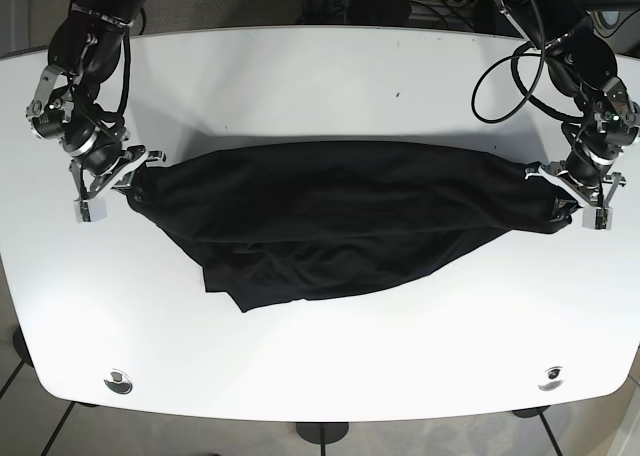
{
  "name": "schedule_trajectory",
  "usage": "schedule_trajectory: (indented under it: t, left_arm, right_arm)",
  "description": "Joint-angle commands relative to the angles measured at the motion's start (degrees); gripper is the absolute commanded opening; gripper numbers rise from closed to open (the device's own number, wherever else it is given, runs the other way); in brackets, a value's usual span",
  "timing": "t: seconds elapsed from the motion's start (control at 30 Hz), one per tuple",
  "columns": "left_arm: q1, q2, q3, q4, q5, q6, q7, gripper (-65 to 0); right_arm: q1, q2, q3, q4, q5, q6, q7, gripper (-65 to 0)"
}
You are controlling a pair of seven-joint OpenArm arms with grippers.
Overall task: Fold the T-shirt properly
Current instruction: 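Drag the held shirt edge away from the hem with both grippers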
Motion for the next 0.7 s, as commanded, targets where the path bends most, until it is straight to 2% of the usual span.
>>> schedule_trajectory:
  t: [0.03,0.13,0.23,0.33,0.47,0.7]
  left_arm:
    - [-0.8,-1.0,-0.2,1.3,-1.0,0.0,0.0,-65.0]
    - [-2.5,-1.0,0.3,0.8,-0.7,0.6,0.0,-65.0]
    - [-7.7,-1.1,4.7,-2.6,-0.6,0.6,0.3,-65.0]
    - [-14.6,-2.7,8.4,-9.5,-0.6,4.1,0.0,-65.0]
    - [-26.7,-5.3,15.7,-19.3,-0.7,7.2,-1.4,-65.0]
    - [-51.7,-10.5,19.5,-29.6,-0.7,8.3,-1.4,-65.0]
  right_arm:
    - [0.7,0.8,0.3,0.6,-0.1,0.51,1.3,-62.9]
    - [3.7,0.4,-0.4,-1.0,-3.0,0.60,1.3,-62.9]
    - [8.4,0.3,-2.9,-3.4,-5.7,0.51,1.3,-62.9]
    - [15.9,0.3,-5.9,-7.0,-8.5,0.33,1.3,-62.9]
    - [28.2,0.2,-9.1,-14.2,-12.5,0.33,1.3,-62.9]
    - [54.0,1.6,-12.6,-25.6,-12.8,0.16,1.0,-62.9]
